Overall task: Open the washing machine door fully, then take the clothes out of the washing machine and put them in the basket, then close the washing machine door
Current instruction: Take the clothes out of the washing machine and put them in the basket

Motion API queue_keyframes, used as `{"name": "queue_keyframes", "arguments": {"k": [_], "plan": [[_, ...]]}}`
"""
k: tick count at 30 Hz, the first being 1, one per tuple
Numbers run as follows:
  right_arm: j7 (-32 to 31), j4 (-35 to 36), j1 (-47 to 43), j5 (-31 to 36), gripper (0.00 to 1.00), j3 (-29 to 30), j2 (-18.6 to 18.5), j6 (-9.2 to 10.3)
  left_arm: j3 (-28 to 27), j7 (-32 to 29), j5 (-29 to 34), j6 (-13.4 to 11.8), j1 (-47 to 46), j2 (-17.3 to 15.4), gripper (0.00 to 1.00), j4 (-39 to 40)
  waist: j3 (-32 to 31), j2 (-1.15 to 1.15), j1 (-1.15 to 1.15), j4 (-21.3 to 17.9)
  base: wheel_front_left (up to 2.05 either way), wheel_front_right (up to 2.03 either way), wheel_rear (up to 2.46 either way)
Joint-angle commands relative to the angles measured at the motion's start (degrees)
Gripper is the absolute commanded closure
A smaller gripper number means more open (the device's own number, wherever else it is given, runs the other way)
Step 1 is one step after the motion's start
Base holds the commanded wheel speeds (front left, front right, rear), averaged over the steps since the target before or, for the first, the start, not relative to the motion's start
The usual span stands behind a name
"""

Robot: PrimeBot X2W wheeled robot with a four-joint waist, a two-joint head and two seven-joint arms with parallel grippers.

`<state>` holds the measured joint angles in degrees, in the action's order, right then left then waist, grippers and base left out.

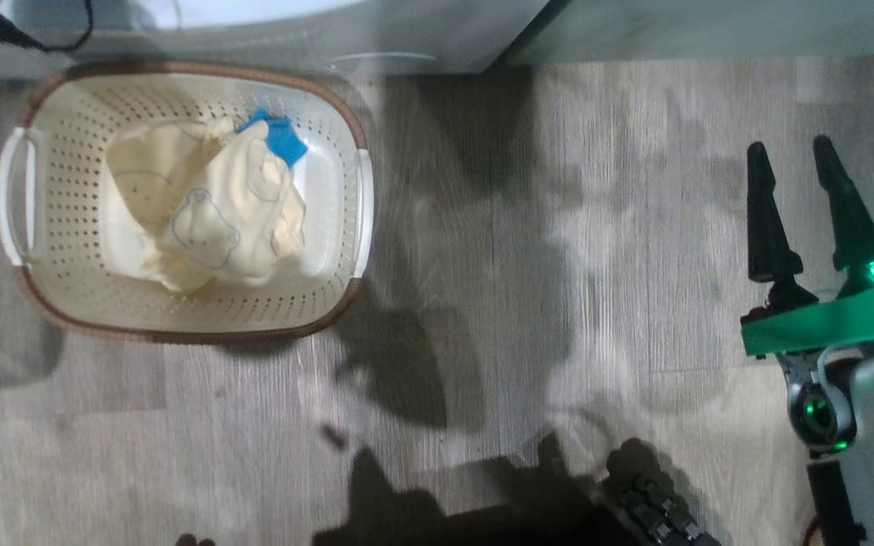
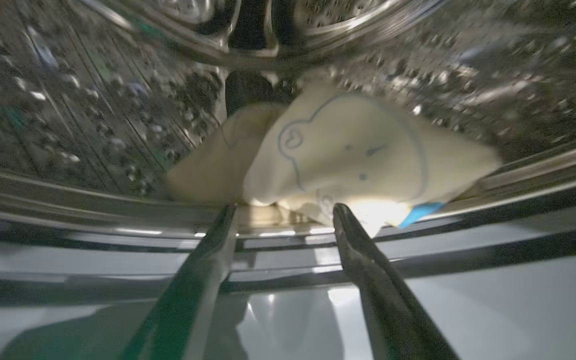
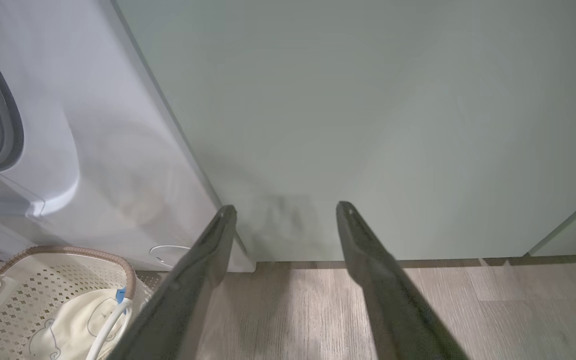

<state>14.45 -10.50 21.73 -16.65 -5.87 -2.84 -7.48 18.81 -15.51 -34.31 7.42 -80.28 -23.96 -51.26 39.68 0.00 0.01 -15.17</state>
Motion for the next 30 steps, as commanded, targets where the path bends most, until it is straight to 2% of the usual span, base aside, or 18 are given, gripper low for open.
{"name": "queue_keyframes", "arguments": {"k": [1, 15, 30], "plan": [[0.55, 1.75, 0.34, -0.32, 0.0, -1.13, -0.04, -0.01, -0.42, -1.71, -0.51, 0.06, -3.89, -2.9, 0.0, 0.52, 1.74, 0.0, -0.01, -0.2, 0.0, 0.0, 0.0], [0.55, 1.94, 2.98, -0.88, 0.0, -2.58, -0.04, -0.01, 2.48, -9.49, 0.47, -0.67, -17.36, -0.37, 0.0, -6.55, 6.46, 0.0, -0.01, -1.33, 0.0, 0.0, 0.0], [0.55, 2.2, 4.48, -2.75, 0.0, -4.05, -0.04, -0.01, 5.81, -13.14, 2.83, -2.27, -22.66, -0.15, 0.0, -12.73, 10.61, 0.0, -0.01, -3.4, 0.0, 0.0, 0.0]]}}
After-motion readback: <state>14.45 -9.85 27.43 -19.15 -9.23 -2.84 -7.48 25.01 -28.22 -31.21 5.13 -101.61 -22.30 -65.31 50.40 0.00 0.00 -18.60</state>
